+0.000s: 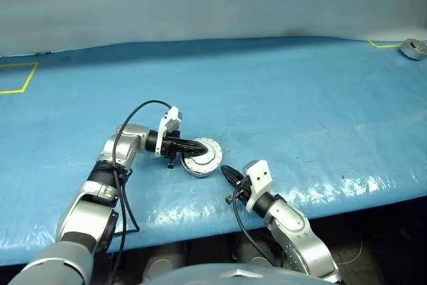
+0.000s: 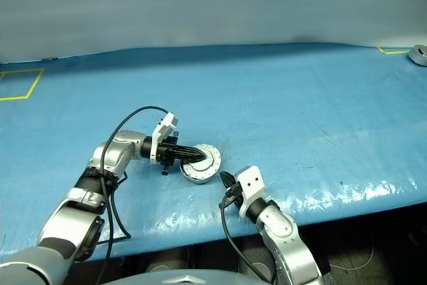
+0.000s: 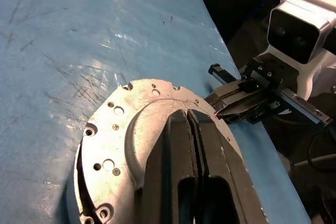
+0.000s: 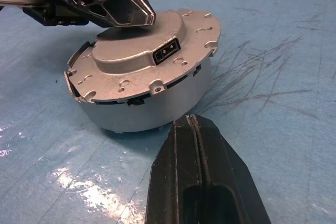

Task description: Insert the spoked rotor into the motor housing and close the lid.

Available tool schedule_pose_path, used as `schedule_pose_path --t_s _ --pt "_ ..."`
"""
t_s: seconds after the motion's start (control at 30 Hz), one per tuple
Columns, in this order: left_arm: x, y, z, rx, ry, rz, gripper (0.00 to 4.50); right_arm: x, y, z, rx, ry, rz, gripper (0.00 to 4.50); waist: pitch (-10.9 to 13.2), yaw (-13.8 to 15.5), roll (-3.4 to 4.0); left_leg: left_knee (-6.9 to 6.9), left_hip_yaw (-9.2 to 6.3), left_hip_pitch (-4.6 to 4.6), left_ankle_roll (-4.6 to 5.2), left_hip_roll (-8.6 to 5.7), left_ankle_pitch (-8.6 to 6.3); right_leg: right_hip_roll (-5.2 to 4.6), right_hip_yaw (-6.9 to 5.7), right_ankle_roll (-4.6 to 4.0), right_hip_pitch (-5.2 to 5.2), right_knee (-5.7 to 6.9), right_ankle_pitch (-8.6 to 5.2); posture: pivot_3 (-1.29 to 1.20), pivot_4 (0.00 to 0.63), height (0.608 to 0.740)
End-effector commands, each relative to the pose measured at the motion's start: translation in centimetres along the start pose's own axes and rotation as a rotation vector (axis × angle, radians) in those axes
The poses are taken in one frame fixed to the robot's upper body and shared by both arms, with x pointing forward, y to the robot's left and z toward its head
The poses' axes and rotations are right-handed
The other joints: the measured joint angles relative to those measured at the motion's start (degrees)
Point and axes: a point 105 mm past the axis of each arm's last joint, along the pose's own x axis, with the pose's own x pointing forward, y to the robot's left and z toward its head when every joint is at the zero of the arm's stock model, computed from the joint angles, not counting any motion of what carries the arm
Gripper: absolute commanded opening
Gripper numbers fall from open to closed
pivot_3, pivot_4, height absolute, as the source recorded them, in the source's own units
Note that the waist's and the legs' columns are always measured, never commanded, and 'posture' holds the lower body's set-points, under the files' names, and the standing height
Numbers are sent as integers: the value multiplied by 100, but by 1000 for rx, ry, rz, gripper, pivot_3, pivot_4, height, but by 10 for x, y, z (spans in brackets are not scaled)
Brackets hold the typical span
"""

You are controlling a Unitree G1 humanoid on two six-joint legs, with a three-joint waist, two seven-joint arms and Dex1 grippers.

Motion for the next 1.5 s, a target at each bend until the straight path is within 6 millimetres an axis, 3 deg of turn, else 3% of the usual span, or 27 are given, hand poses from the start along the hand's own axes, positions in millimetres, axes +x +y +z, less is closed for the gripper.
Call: schedule_pose_path --t_s 0.03,0.27,0.43,0.53,0.63,0.93,1.1,1.37,1.5 --pt "-6 -1 7 66 -35 47 41 -6 -9 12 9 -42 -51 0 0 7 0 1 0 0 0 0 0 0 0 1 1 0 0 0 150 740" --pt "-29 -20 36 185 -236 250 41 -17 -25 37 -6 -28 -101 0 1 -6 3 0 2 -1 0 4 0 -5 7 -7 -6 1 7 0 150 740" --pt "-40 -37 32 319 -352 517 41 -10 -34 62 -119 37 -37 0 1 48 4 1 12 0 2 4 -1 -15 17 -5 -6 -4 10 0 150 740" --pt "-44 -48 17 379 -407 692 0 0 -30 76 -213 76 55 570 0 96 6 1 10 0 2 5 0 -14 12 -8 -3 -6 12 0 150 740" --pt "-43 -65 -3 362 -461 790 0 13 -19 87 -272 101 185 1578 0 105 4 1 19 -1 6 4 -2 -16 16 -7 -3 -10 13 0 150 740" --pt "-35 -90 -52 236 -511 912 0 38 8 84 -413 204 447 4474 1 119 2 5 23 -6 18 3 -4 -20 3 -18 4 -15 -7 0 150 740" --pt "-28 -92 -68 242 -492 950 0 48 11 77 -439 234 482 4474 1 103 2 7 23 -6 19 3 -4 -18 1 -9 3 -13 -5 0 150 740" --pt "-25 -91 -70 235 -508 934 0 56 5 68 -381 265 476 4474 1 101 4 7 22 -6 19 2 -4 -18 1 8 2 -13 6 0 150 740" --pt "-25 -88 -72 232 -515 935 0 54 9 63 -355 267 486 3548 0 93 5 6 21 -6 19 4 -4 -16 0 8 0 -12 6 0 150 740"
